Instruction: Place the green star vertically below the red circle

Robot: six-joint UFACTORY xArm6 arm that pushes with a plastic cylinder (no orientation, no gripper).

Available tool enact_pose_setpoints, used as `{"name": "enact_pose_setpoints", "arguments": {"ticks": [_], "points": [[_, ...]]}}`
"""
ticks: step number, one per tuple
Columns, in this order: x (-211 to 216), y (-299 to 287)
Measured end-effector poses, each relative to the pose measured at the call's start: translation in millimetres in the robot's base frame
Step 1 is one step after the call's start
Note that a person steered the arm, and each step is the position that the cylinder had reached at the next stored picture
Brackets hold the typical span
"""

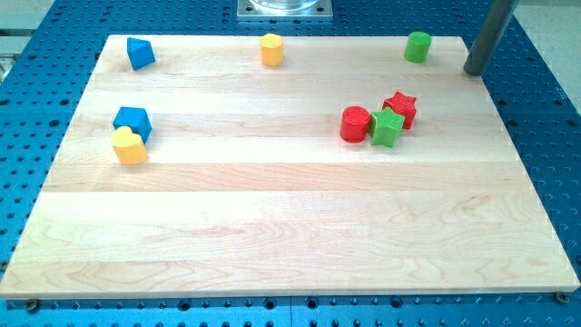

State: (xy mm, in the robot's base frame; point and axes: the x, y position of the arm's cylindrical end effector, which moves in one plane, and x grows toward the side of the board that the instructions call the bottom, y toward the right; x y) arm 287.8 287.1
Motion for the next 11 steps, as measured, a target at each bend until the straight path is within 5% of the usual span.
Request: {"name": "enact_pose_setpoints", "arguments": {"ticks": [2,5,6,9,10,11], "points": [[67,-76],[115,-196],[166,-202],[180,-151],[207,-209],[228,-207]]}}
